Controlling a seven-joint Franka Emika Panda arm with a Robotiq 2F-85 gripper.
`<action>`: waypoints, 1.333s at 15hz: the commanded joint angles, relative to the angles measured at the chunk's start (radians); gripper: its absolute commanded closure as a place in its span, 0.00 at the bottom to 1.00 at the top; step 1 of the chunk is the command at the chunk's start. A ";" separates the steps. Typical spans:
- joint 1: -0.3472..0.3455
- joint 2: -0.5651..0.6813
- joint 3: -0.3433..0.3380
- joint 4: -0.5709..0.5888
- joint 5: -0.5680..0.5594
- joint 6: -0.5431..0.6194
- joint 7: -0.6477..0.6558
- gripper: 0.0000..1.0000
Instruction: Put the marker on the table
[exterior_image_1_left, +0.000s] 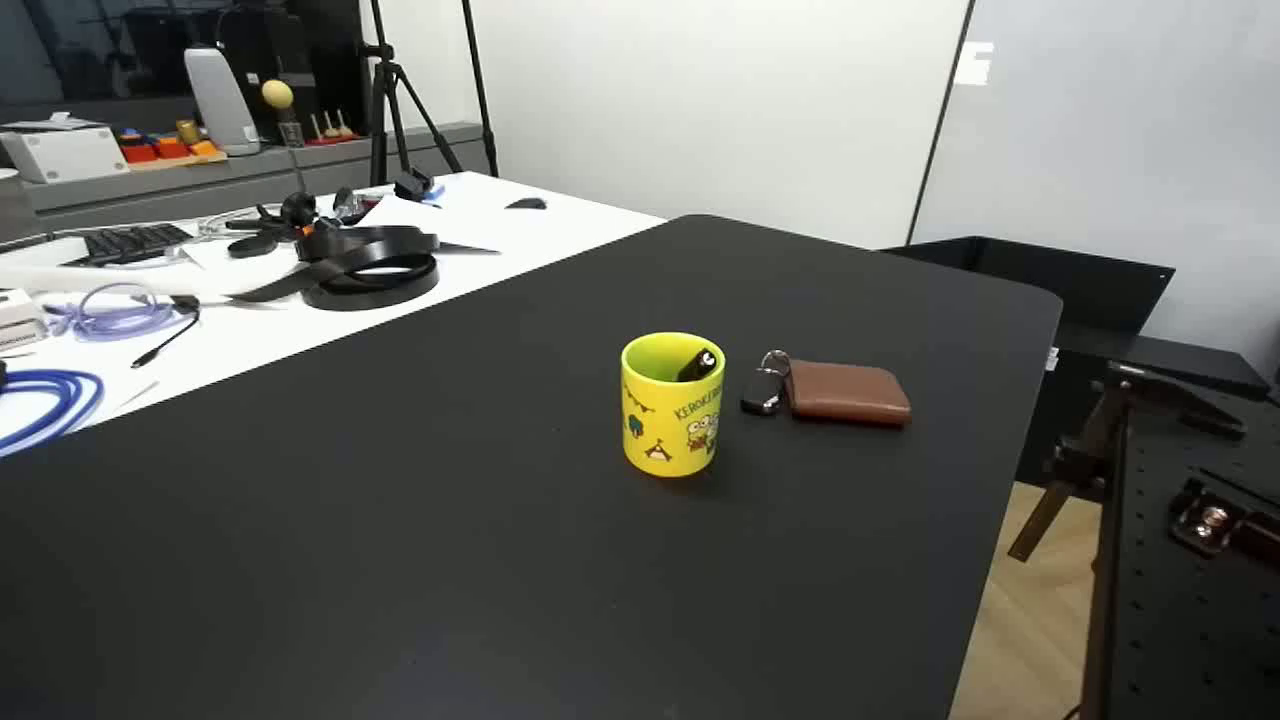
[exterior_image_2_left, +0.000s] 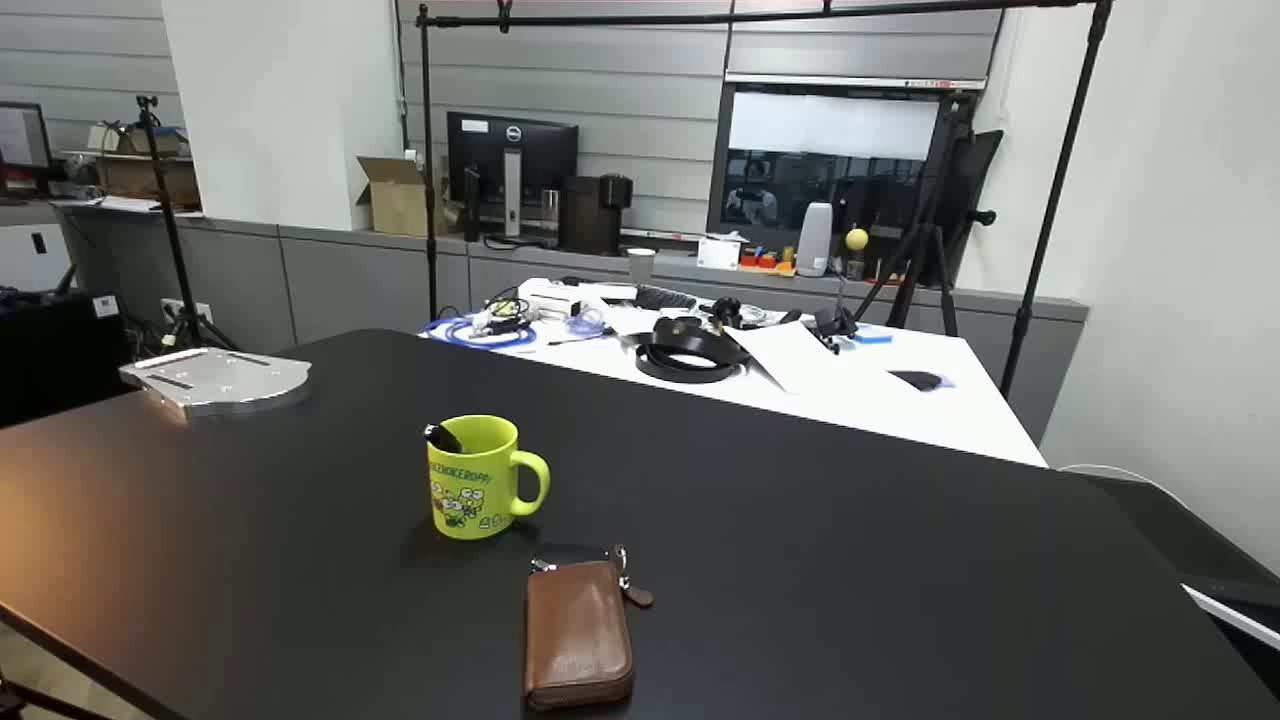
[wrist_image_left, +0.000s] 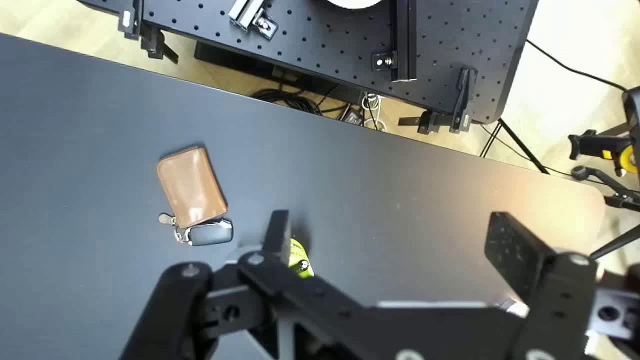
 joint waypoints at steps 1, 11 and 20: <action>-0.007 0.002 0.005 0.002 0.003 -0.001 -0.003 0.00; -0.007 0.000 0.005 0.002 0.003 0.000 -0.003 0.00; -0.043 0.071 0.063 -0.106 -0.276 0.499 0.048 0.00</action>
